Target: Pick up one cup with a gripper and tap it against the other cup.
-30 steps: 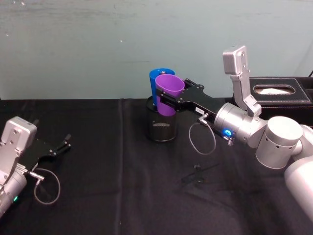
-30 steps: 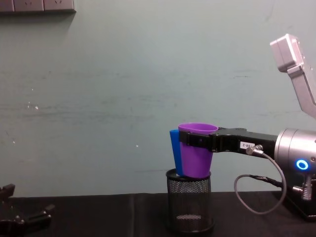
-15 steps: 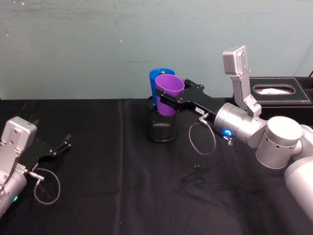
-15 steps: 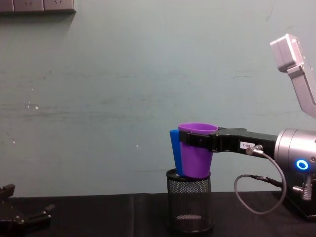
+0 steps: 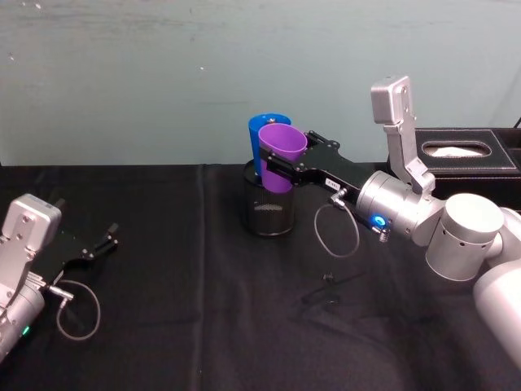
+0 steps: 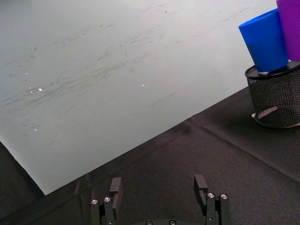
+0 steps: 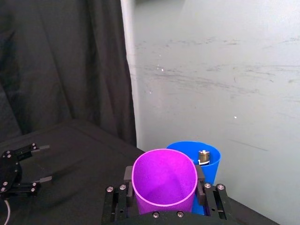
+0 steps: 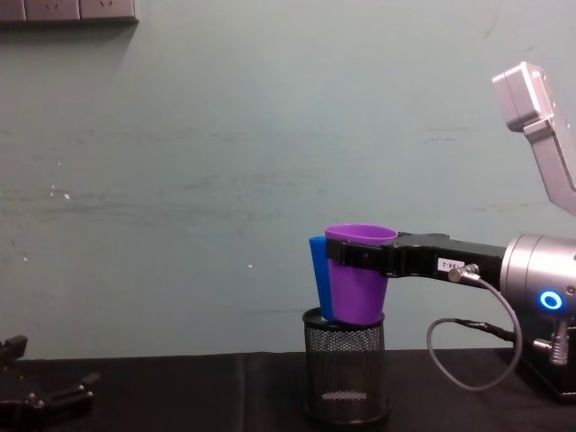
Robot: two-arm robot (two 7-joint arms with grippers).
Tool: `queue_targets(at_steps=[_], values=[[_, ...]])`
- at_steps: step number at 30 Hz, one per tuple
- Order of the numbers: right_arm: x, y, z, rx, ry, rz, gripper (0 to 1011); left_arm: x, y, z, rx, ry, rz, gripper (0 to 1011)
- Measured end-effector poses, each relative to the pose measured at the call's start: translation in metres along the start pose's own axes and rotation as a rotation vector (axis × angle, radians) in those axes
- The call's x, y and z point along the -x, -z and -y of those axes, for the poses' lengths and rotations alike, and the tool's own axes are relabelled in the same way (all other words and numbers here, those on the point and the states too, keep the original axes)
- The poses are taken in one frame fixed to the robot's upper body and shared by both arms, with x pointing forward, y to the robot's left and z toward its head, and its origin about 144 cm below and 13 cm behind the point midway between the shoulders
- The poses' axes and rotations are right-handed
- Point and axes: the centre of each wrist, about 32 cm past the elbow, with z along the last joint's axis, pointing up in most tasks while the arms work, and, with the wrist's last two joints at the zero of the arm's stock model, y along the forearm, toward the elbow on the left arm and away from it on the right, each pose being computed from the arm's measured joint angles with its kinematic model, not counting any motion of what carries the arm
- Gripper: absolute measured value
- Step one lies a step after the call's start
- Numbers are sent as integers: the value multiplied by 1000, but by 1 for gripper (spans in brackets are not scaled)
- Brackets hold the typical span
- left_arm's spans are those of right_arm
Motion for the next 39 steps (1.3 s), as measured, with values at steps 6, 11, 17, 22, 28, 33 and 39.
queue_targets(at_steps=[6,11,17,22,28,33,39], values=[[0,0,0,0,0,0,735,0,0,0,0,0,0,1000],[0,0,0,0,0,0,735,0,0,0,0,0,0,1000],[0,0,0,0,0,0,735,0,0,0,0,0,0,1000],[0,0,0,0,0,0,735,0,0,0,0,0,0,1000],[3,4,4,-3,-4,5,735,0,0,0,0,0,0,1000],[9,8,11,-10,-16,17,735,0,0,0,0,0,0,1000],[17,6,20,-20,-24,36,735,0,0,0,0,0,0,1000]])
